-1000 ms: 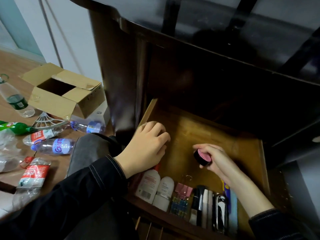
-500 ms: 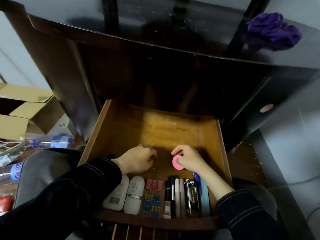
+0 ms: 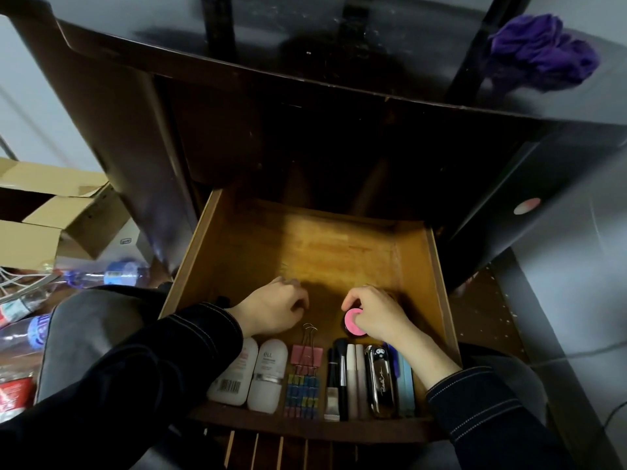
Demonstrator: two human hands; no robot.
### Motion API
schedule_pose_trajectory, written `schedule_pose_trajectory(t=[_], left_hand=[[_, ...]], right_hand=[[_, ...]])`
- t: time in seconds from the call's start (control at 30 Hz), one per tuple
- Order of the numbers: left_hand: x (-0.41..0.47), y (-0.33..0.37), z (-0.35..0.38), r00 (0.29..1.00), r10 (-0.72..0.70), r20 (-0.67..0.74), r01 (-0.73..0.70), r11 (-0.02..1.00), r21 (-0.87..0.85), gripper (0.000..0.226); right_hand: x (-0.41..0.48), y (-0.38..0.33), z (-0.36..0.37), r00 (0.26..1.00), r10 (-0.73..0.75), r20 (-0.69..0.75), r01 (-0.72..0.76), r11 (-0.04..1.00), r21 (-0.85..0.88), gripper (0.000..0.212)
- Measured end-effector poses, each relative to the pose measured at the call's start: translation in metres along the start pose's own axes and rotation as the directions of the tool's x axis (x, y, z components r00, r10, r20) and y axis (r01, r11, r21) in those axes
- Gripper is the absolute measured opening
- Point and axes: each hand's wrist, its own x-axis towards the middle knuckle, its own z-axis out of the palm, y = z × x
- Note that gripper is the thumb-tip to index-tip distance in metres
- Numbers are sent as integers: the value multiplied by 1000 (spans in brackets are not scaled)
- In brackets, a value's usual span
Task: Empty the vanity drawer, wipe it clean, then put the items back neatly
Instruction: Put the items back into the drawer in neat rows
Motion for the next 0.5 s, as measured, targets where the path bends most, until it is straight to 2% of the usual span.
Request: schedule_pose_trajectory(t=[0.27, 0.5], left_hand=[[1, 0, 2, 999, 27, -19, -27, 1000, 10, 21], [2, -2, 3, 998, 44, -41, -43, 999, 15, 20]], right_hand=[[-2, 1, -1, 998, -21, 67, 21, 1000, 12, 38], [-2, 2, 0, 997, -33, 69, 33, 999, 4, 36]])
